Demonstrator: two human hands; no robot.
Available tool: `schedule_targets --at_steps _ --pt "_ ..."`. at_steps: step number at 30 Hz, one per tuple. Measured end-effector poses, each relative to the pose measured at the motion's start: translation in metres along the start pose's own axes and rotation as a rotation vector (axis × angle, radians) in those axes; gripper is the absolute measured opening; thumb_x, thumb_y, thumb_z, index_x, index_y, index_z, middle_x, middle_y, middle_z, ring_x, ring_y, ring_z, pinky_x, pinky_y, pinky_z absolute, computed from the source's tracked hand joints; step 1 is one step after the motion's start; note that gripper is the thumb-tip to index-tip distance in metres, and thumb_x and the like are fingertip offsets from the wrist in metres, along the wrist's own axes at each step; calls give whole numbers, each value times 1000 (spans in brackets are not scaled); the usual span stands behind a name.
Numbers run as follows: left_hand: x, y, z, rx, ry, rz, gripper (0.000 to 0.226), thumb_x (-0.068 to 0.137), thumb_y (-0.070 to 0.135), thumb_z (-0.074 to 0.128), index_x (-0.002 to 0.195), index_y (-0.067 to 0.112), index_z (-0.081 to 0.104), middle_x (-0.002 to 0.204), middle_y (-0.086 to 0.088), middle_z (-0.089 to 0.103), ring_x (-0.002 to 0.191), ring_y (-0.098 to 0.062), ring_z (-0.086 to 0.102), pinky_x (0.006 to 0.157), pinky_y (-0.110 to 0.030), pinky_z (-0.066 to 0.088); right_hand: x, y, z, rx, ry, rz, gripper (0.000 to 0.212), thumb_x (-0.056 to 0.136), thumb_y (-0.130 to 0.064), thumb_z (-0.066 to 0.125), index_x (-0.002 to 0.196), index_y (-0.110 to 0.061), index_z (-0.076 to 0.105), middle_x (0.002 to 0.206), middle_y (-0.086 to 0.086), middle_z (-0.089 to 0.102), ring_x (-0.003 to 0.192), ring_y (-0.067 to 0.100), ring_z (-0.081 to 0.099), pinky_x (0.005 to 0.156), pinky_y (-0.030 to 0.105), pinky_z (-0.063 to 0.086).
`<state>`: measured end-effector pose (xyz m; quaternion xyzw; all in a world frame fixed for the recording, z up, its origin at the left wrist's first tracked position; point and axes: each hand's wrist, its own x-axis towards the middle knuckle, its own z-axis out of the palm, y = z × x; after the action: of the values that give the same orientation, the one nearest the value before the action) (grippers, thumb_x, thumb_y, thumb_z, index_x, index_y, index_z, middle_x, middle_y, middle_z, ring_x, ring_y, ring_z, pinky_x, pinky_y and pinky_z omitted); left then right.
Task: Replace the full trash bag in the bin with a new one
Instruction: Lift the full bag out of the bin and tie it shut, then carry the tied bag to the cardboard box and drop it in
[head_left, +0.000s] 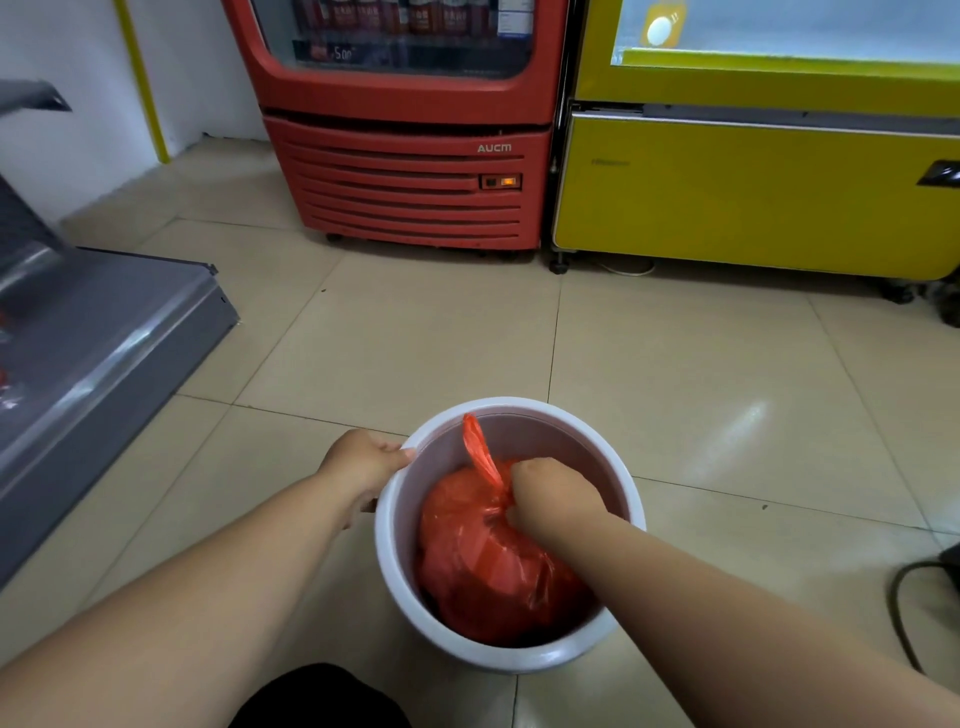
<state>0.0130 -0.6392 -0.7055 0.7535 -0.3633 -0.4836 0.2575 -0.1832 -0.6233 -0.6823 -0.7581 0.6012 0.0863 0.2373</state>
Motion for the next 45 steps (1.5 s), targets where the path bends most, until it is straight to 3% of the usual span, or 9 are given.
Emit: schedule_targets --at_steps 2,6,11,14,18,22,26,33,45 --pt "0 0 0 -33 -3 -18 15 84 17 65 94 7 61 92 -15 66 76 -25 62 67 -32 51 0 0 -6 15 -28 3 6 84 -17 59 85 -11 61 94 11 62 90 31 60 69 32 42" --pt "-1 4 1 -70 -9 -50 21 84 15 66 102 5 60 97 -14 64 79 -25 60 67 -29 50 -2 0 -16 54 -78 33 35 83 -17 60 57 -18 37 72 3 48 76 26 51 66 31 39" --pt "-8 16 -9 15 -21 -111 25 89 19 58 110 5 62 103 -9 63 94 -24 58 79 -30 45 -20 -9 -45 91 -86 32 12 85 -17 56 92 -9 62 87 10 61 82 28 56 71 35 45" --pt "-23 35 -26 87 110 -85 30 91 20 55 116 4 61 116 -11 64 111 -28 58 97 -36 43 -33 -15 -75 72 -79 32 13 85 -15 55 75 -10 60 88 10 67 89 31 63 71 32 47" --pt "-64 94 -60 453 344 181 32 94 21 47 118 4 61 124 -19 62 115 -34 56 96 -36 42 -65 -23 -133 86 -22 50 39 84 -15 54 54 -20 30 59 -3 36 73 24 46 55 27 33" --pt "-120 176 -82 638 402 440 35 94 20 44 124 6 57 132 -15 56 119 -34 51 98 -38 41 -114 -33 -212 100 74 61 19 86 -14 51 68 -14 46 62 -2 41 74 25 46 44 26 24" --pt "-193 274 -91 829 341 688 36 90 23 49 122 9 59 129 -11 59 118 -32 53 98 -39 41 -184 -36 -312 79 187 130 20 88 -18 52 102 -8 63 102 11 67 93 30 62 60 28 34" --pt "-332 435 -79 900 180 988 38 93 32 45 126 17 55 136 -5 53 123 -28 49 100 -37 36 -320 -30 -448 88 353 369 22 88 -20 55 103 -6 63 109 15 66 100 31 63 68 31 42" --pt "-567 469 31 1002 -217 1509 39 95 38 38 125 18 55 133 -5 54 121 -24 51 96 -37 42 -603 -11 -438 150 608 978 19 84 -11 53 100 -6 62 107 16 65 98 34 63 70 34 45"
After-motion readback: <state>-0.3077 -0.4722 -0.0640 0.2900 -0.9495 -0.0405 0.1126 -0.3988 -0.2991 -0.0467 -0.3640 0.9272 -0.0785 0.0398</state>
